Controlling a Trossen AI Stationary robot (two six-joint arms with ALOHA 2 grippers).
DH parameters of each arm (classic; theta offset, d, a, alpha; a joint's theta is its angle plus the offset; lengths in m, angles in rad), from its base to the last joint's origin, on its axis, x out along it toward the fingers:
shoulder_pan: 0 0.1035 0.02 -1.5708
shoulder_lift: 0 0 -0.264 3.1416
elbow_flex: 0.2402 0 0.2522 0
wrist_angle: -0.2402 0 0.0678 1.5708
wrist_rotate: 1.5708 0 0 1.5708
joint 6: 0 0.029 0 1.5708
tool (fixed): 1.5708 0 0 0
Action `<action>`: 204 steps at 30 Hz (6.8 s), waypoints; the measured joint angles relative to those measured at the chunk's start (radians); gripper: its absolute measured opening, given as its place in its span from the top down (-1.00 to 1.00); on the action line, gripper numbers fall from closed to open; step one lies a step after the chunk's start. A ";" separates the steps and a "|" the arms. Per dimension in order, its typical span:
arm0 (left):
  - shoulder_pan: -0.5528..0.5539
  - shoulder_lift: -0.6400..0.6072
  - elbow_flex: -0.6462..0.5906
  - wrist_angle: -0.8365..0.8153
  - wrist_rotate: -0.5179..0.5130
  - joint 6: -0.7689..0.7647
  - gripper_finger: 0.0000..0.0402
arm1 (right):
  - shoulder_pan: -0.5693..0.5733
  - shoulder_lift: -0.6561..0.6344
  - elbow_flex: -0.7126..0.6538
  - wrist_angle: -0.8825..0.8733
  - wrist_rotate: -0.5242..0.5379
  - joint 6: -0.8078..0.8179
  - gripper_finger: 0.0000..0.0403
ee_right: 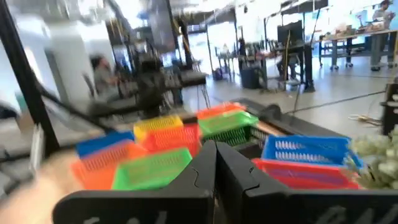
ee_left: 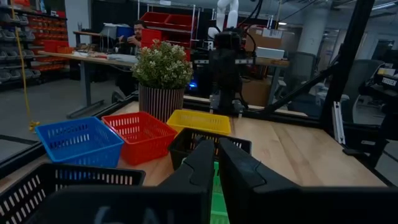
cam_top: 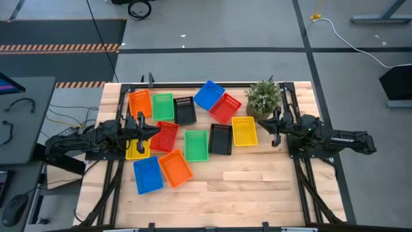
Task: Stack baskets by color
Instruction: Move the right yellow bin to the right side of the table, then move the bottom black bin to the bottom right side of the table
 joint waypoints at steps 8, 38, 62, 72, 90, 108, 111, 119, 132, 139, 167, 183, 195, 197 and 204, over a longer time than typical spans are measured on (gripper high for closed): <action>0.000 0.001 0.000 0.000 0.000 0.000 0.83 | 0.006 0.013 0.000 0.217 0.030 0.275 0.94; 0.000 0.002 0.000 0.000 0.000 0.000 0.84 | 0.316 0.990 0.671 -0.605 0.075 0.062 0.86; 0.000 0.002 0.000 0.000 0.000 0.000 0.81 | 0.249 1.442 0.702 -0.660 0.102 -0.076 0.43; 0.000 0.002 0.000 0.000 0.000 0.000 0.85 | 0.418 1.404 0.822 -0.858 0.074 0.193 0.97; 0.000 0.002 0.000 0.000 0.000 0.000 0.86 | 0.938 1.378 0.766 -1.072 0.125 0.737 0.98; 0.000 0.002 0.000 0.000 0.000 0.000 0.86 | 1.021 1.367 0.681 -1.126 0.101 0.906 0.48; 0.000 0.002 0.000 0.000 0.000 0.000 0.85 | 1.020 1.353 0.722 -1.166 0.075 0.913 0.36; 0.000 0.002 0.000 0.000 0.000 0.000 0.81 | 1.018 1.344 0.862 -1.365 0.062 1.035 0.29; 0.000 0.002 0.000 0.000 0.000 0.000 0.85 | 0.925 1.439 0.809 -1.231 0.143 0.909 0.29; 0.000 0.002 0.000 0.000 0.000 0.000 0.81 | 0.917 1.445 0.807 -1.314 0.095 0.970 0.38; 0.000 0.002 0.000 0.000 0.000 0.000 0.85 | 0.664 1.464 0.907 -0.555 0.538 0.501 0.21; 0.000 0.002 0.000 0.000 0.000 0.000 0.84 | 0.401 1.817 1.059 -0.465 0.240 0.023 0.07; 0.000 0.002 0.000 0.001 0.000 0.000 0.81 | 0.638 1.766 1.084 -0.543 0.264 0.206 0.94; 0.000 0.002 0.000 0.000 0.000 0.000 0.81 | 0.741 1.750 1.102 -0.583 0.260 0.308 0.97; 0.000 0.002 0.000 0.000 0.000 0.000 0.85 | 1.105 1.744 1.119 -0.604 0.221 0.775 0.98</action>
